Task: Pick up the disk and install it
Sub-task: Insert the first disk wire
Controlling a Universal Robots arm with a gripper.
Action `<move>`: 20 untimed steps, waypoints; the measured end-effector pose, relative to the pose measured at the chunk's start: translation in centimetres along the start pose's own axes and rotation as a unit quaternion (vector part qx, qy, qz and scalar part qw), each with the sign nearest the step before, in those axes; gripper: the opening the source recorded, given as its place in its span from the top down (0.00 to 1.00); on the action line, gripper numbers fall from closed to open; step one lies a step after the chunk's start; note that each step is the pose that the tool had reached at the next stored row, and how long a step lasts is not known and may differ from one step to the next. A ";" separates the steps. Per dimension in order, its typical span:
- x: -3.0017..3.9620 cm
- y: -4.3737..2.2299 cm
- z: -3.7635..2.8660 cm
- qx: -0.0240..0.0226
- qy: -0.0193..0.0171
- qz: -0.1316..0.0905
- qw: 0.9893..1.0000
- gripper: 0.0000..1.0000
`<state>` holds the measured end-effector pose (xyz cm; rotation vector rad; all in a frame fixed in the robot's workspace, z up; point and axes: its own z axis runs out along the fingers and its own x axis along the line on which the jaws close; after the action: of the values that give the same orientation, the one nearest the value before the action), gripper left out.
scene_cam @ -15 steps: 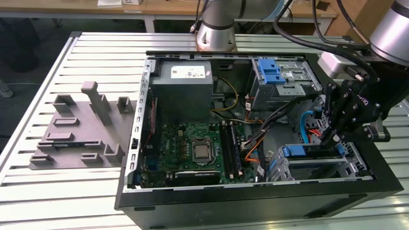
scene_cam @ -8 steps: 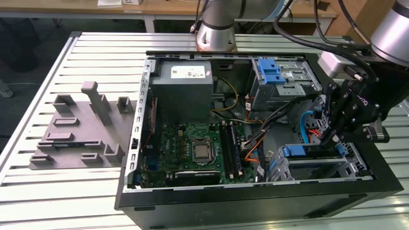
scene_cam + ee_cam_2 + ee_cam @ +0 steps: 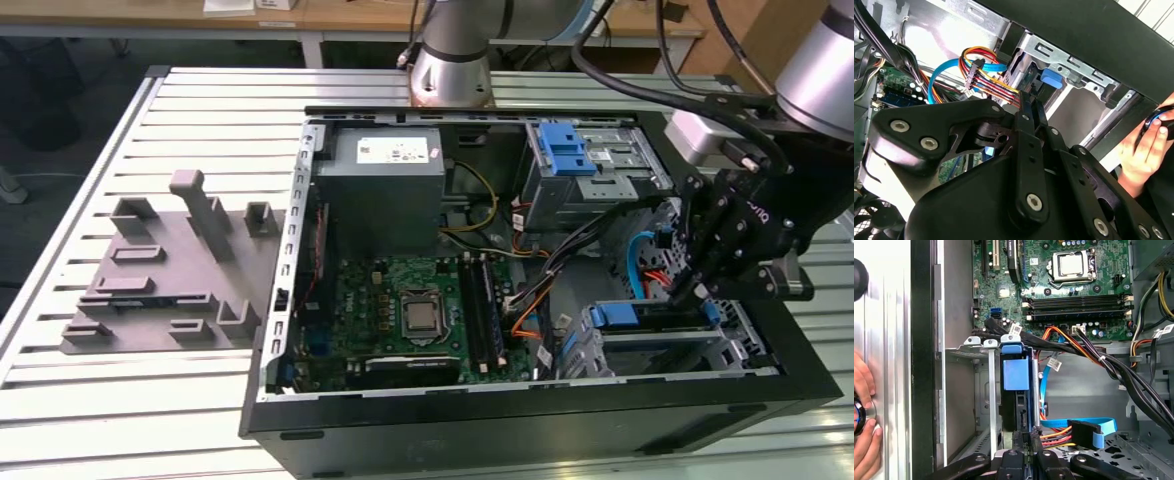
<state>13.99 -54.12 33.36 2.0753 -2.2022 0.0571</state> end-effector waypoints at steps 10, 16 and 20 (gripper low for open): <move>-0.01 -0.05 0.16 0.000 -0.001 0.000 1.000 0.84; -0.03 -0.08 0.33 0.000 -0.001 0.000 1.000 0.84; -0.05 -0.10 0.56 -0.001 -0.001 0.000 1.000 0.84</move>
<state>14.06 -54.15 32.79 2.0755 -2.2023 0.0546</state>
